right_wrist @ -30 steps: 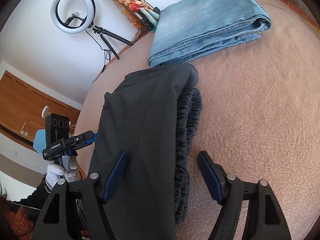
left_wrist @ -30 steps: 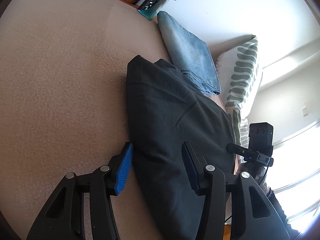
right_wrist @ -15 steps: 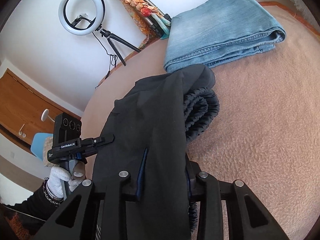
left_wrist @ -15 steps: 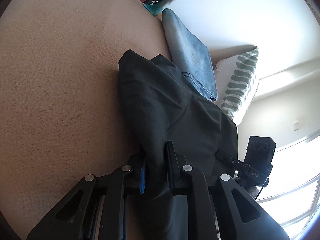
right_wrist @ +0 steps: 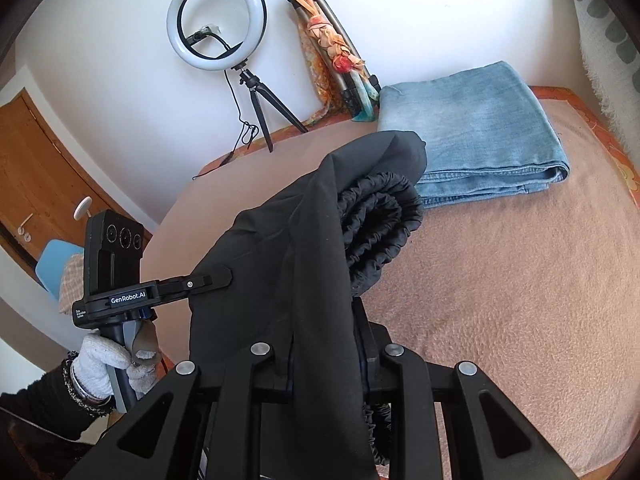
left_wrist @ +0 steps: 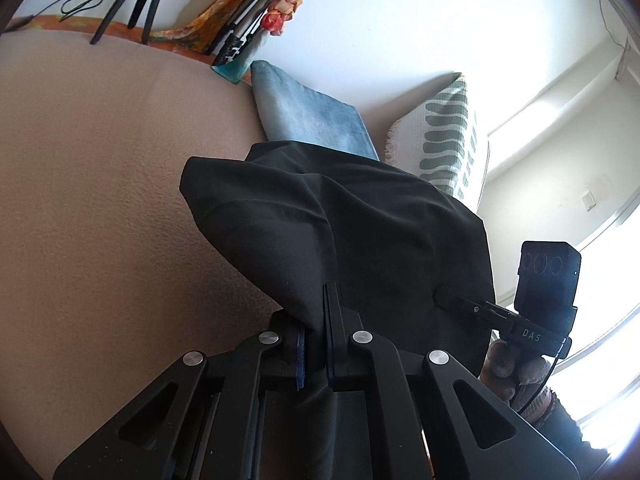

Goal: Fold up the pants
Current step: 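Carry the pants bundle with the right tool onto the folded jeans and release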

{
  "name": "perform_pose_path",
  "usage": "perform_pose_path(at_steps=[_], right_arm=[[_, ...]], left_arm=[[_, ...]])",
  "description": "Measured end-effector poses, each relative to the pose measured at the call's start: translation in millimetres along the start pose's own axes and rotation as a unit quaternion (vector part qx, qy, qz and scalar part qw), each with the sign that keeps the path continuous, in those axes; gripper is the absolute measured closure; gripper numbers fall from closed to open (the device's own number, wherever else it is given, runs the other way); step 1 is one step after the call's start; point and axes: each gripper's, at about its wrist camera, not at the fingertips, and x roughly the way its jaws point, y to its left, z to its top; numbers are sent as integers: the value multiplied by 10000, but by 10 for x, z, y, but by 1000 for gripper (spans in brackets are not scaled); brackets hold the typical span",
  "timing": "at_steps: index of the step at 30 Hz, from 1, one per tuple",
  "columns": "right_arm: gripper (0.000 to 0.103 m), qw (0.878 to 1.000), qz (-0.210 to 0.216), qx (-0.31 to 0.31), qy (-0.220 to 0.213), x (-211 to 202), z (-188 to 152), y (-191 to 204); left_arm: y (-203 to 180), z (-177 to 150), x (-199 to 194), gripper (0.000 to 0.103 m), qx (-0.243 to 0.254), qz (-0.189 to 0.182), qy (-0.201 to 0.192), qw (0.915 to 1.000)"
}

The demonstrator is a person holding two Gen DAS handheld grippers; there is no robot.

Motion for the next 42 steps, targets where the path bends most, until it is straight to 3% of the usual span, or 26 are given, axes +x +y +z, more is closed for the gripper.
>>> perform_pose_path(at_steps=[12,28,34,42], right_arm=[[82,9977,-125,-131,-659,-306,439,-5],[82,9908,-712,35,-1148,-110,1545,-740],[82,9901,-847,87,-1113,121,1847,-1067],[82,9926,-900,100,-808,522,2009,-1290]], left_arm=[[-305,450,-4,98,429,-33,-404,9983],[-482,1554,767,98,915,-90,-582,9941],[-414,1899,1138,98,926,-27,-540,9942],[-230,2054,1520,98,907,193,-394,9949]])
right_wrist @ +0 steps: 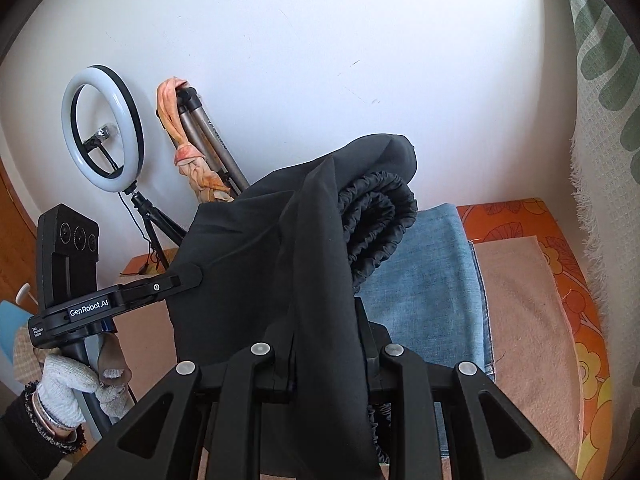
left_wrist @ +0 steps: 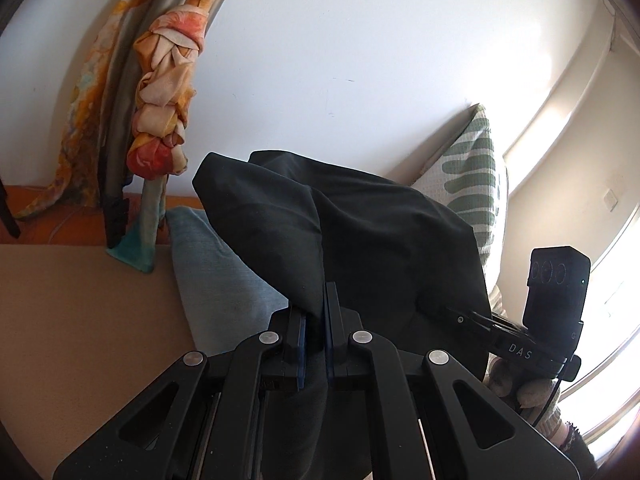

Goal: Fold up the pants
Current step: 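Carry the pants bundle with the right tool onto the folded jeans and release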

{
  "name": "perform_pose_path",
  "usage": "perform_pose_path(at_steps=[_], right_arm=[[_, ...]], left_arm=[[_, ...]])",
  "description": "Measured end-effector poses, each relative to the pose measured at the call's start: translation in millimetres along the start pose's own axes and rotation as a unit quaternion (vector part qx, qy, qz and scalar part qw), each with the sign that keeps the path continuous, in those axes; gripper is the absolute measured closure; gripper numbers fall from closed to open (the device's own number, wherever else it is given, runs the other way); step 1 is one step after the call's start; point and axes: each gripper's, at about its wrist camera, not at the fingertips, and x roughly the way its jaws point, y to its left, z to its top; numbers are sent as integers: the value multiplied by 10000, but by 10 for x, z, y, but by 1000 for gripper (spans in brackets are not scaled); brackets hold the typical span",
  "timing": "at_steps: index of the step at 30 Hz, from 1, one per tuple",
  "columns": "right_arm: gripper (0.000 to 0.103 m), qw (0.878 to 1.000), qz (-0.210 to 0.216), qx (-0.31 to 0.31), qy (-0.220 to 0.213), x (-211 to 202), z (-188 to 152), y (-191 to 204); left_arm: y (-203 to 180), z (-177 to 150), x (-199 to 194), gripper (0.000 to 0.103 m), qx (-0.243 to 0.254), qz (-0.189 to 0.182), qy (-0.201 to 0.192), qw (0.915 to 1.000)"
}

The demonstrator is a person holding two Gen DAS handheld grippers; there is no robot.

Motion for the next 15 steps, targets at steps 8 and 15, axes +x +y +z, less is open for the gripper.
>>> perform_pose_path(at_steps=[8,15], right_arm=[[83,9992,-179,-39,347,234,44,-223],[74,9963,-671,166,521,321,36,-437]], left_arm=[[138,-40,215,98,-134,153,99,9997],[262,-35,191,94,-198,604,218,9977]])
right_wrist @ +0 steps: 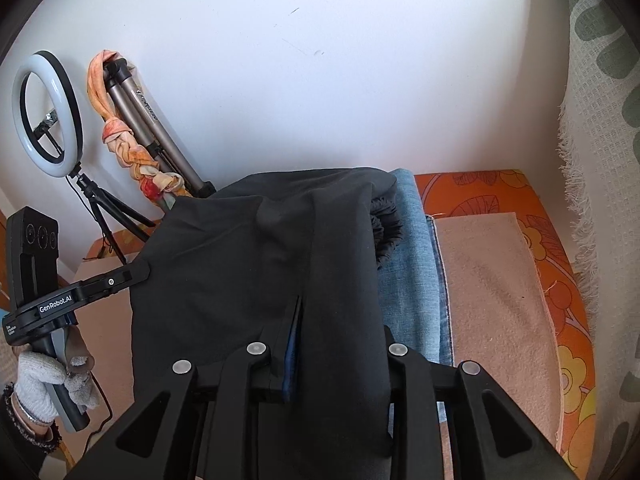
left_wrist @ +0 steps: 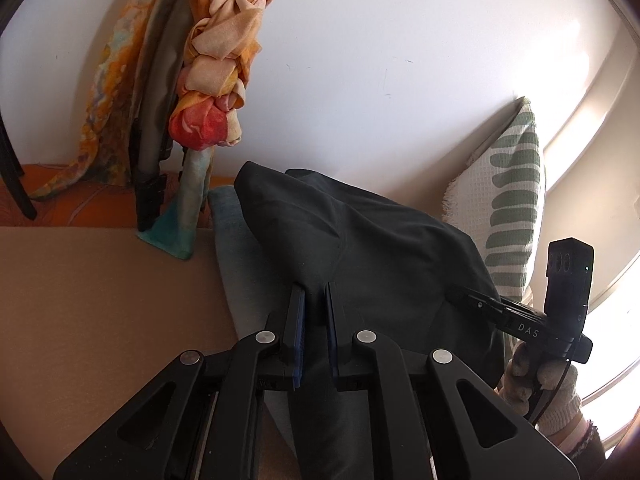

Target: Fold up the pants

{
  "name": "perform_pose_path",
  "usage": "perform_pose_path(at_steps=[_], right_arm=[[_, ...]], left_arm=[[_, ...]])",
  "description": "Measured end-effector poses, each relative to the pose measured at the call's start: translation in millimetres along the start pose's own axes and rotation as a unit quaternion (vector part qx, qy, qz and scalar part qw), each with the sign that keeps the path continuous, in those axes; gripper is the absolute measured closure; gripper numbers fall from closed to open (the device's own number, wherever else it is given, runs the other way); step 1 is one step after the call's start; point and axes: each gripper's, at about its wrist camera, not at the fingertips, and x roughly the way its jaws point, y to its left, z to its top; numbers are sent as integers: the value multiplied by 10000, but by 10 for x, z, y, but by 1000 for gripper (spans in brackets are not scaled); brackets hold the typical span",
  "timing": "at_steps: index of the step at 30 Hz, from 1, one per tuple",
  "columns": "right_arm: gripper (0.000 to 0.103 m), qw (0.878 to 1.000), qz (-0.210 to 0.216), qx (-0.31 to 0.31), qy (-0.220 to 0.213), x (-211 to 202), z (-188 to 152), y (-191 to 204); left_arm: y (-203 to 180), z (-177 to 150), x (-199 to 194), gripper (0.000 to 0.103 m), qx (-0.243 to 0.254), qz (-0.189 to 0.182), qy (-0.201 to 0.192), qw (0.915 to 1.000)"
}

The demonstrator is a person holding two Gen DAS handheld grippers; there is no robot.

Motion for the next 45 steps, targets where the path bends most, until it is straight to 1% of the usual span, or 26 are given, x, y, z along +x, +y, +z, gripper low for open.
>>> perform_pose_path(at_steps=[1,4,5,6,7,8,10,11,12,14,17,18,20,22,25,30,32,36,38,41,45], right_arm=[[72,10000,-57,46,-6,-13,-5,-24],[60,9995,-297,34,-61,-85,-20,-43],[53,9993,-373,48,-51,-101,-23,-48],[51,9990,-429,64,-57,-125,-27,-47],[46,9989,-459,73,-78,-156,-33,-42],[44,9987,-485,60,-115,-202,-40,-38],[42,9981,-584,-10,-178,-272,-59,17],[37,9979,-618,-34,-203,-298,-68,47],[35,9977,-635,-50,-218,-326,-84,74],[33,9970,-718,-89,-257,-368,-114,146],[26,9962,-796,-144,-323,-490,-191,246],[25,9957,-843,-195,-343,-530,-219,291],[19,9939,-993,-269,-402,-621,-273,371],[15,9925,-1092,-268,-478,-732,-329,435],[13,9915,-1163,-258,-526,-886,-425,535],[8,9847,-1549,-444,-668,-1188,-640,765],[5,9835,-1596,-428,-732,-1321,-729,844],[4,9818,-1637,-315,-915,-1633,-924,1002],[1,9809,-1651,-261,-999,-1788,-1033,1078],[1,9789,-1677,-257,-1138,-1996,-1200,1210],[0,9786,-1607,-197,-1272,-2229,-1441,1365]], left_arm=[[27,7,-7,90,-23,67,16,10000],[101,-3,-69,89,-77,204,59,9997],[113,-11,-88,85,-78,257,86,9996],[114,-18,-99,82,-71,306,109,9994],[161,-44,-148,72,-55,335,124,9993],[146,-57,-169,60,-24,371,120,9992],[109,-90,-237,56,101,423,72,9990],[87,-103,-266,55,164,426,66,9989],[64,-117,-296,54,219,420,77,9988],[-6,-141,-361,47,327,415,73,9986],[-106,-188,-492,44,508,409,22,9979],[-151,-196,-526,43,559,409,-1,9976],[-199,-235,-628,40,648,430,-59,9970],[-223,-270,-729,39,717,479,-98,9962],[-259,-327,-875,39,756,545,-133,9956],[-317,-436,-1173,39,878,640,-247,9938],[-356,-493,-1313,39,935,658,-318,9929],[-424,-626,-1597,39,980,654,-415,9922],[-459,-718,-1736,39,1026,650,-437,9916],[-524,-908,-1957,39,1188,611,-489,9898],[-609,-1192,-2228,38,1401,614,-570,9866]])
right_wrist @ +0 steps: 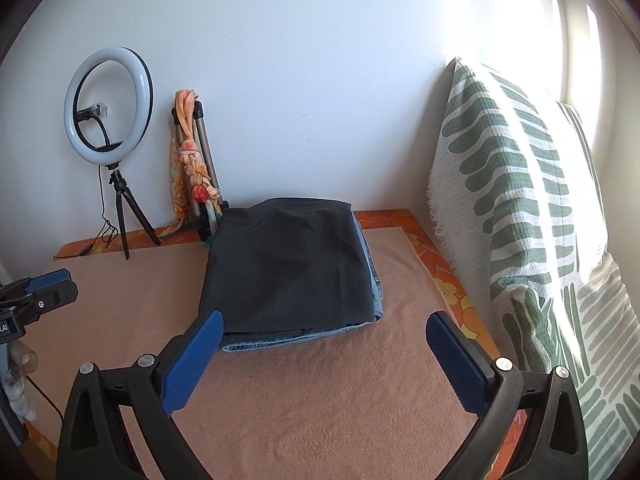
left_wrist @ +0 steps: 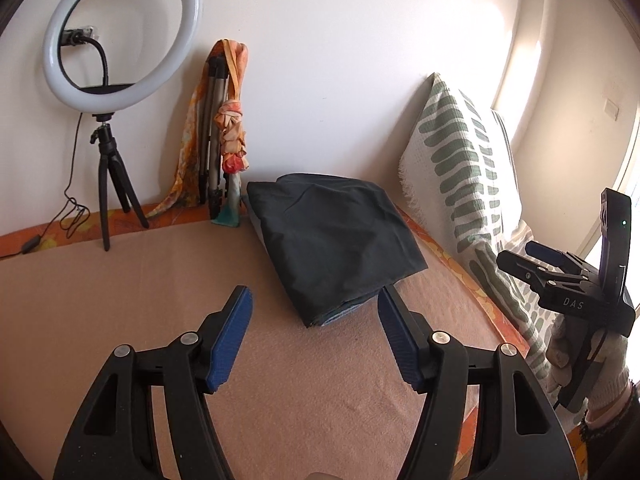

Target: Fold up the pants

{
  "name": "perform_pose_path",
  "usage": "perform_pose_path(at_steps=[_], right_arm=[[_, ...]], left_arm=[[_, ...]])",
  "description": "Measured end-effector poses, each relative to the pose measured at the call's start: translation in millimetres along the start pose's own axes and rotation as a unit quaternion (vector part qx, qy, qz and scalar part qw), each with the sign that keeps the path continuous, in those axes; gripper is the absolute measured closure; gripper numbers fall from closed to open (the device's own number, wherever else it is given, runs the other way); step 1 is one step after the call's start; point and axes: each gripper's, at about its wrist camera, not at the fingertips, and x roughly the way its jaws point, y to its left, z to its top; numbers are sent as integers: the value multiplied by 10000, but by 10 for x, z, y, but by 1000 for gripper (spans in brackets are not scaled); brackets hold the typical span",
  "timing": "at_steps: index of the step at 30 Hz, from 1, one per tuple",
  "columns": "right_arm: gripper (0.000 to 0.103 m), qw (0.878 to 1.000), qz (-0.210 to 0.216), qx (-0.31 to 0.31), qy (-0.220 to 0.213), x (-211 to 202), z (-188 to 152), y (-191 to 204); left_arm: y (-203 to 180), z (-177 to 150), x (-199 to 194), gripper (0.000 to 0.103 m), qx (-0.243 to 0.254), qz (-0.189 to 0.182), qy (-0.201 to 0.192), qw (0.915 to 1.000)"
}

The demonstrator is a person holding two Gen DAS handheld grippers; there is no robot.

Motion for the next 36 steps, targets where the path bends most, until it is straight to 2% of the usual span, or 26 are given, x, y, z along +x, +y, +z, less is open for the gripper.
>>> perform_pose_path(at_steps=[1,5,10,16,20,30,33,34,36], right_arm=[[0,10000,4,15,-34,-70,-48,17],[0,9999,-71,28,-141,-297,-253,87],[0,9996,-72,151,-227,-512,-492,151],[0,9994,-108,145,-292,-689,-742,287],[0,9994,64,234,-256,-748,-873,359],[0,9994,162,246,-158,-782,-1075,466],[0,9995,155,264,-125,-765,-1086,457],[0,9995,145,259,-125,-766,-1087,458],[0,9995,114,257,-142,-776,-1088,452]], left_arm=[[-33,-61,-85,37,40,0,-41,10000],[-158,-281,-394,25,206,-77,-250,9994],[-269,-519,-629,22,388,-33,-352,9986],[-330,-804,-699,21,419,147,-213,9988],[-359,-945,-695,21,474,281,-60,9985],[-353,-1070,-760,17,485,693,-93,9964],[-325,-1081,-754,9,458,907,-57,9948],[-315,-1085,-749,1,454,956,-46,9944],[-307,-1097,-765,0,460,1014,-81,9938]])
